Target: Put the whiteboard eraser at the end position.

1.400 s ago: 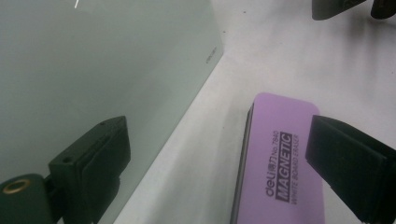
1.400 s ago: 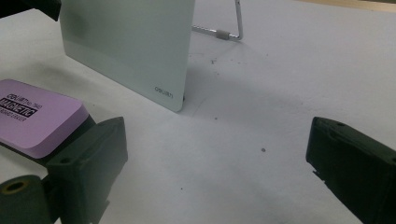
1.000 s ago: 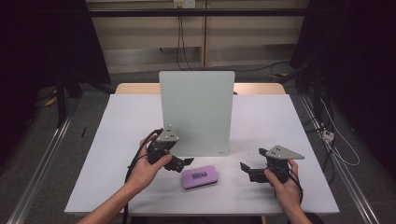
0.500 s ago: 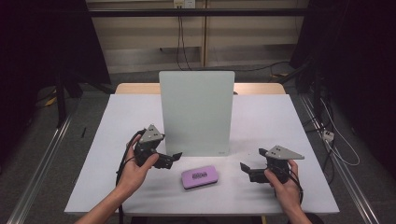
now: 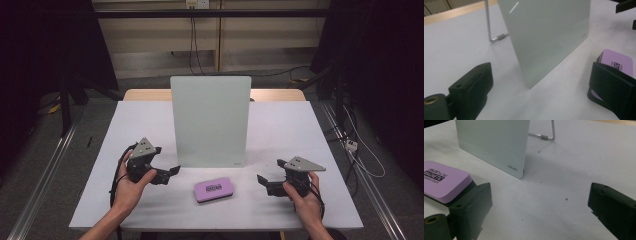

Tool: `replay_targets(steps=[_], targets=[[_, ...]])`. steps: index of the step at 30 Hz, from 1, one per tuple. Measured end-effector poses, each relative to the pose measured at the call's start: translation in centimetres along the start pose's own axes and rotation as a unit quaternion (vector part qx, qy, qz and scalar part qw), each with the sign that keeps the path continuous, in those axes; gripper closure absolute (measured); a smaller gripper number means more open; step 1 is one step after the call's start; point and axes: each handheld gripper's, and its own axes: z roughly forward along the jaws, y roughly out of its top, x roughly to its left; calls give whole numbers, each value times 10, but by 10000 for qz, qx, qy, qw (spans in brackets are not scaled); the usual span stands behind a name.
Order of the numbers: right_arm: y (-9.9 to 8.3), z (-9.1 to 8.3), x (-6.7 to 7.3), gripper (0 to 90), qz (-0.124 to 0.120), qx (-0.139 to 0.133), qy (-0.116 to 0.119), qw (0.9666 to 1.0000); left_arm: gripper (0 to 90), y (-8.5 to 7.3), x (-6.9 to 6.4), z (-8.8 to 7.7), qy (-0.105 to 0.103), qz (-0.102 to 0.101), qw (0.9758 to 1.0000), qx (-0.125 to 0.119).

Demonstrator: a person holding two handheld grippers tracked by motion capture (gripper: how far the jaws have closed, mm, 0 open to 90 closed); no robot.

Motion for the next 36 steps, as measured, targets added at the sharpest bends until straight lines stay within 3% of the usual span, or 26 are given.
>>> replay_targets(steps=[4, 8, 13, 22, 27, 31, 36], targets=[[0, -1, 0, 55, 27, -18, -17, 10000, 57, -8, 4, -9, 284, -175, 9994, -10], [-1, -2, -1, 55, 30, -19, -27, 10000, 57, -16, 10, -16, 373, -353, 9987, 2], [0, -1, 0, 55, 14, -11, -23, 10000, 57, -25, 13, -23, 428, -312, 9986, 45], [-1, -2, 0, 55, 23, 4, -42, 10000, 57, -42, 12, -30, 462, -426, 9980, 14], [-2, -3, 0, 55, 23, -6, -42, 10000, 57, -51, 11, -35, 540, -562, 9969, -133], [-2, -4, -1, 55, 40, -14, -61, 10000, 57, -55, 9, -42, 743, -410, 9961, -222], [-2, -3, -1, 55, 15, 24, -45, 10000, 57, -56, 11, -40, 795, -562, 9949, -255]])
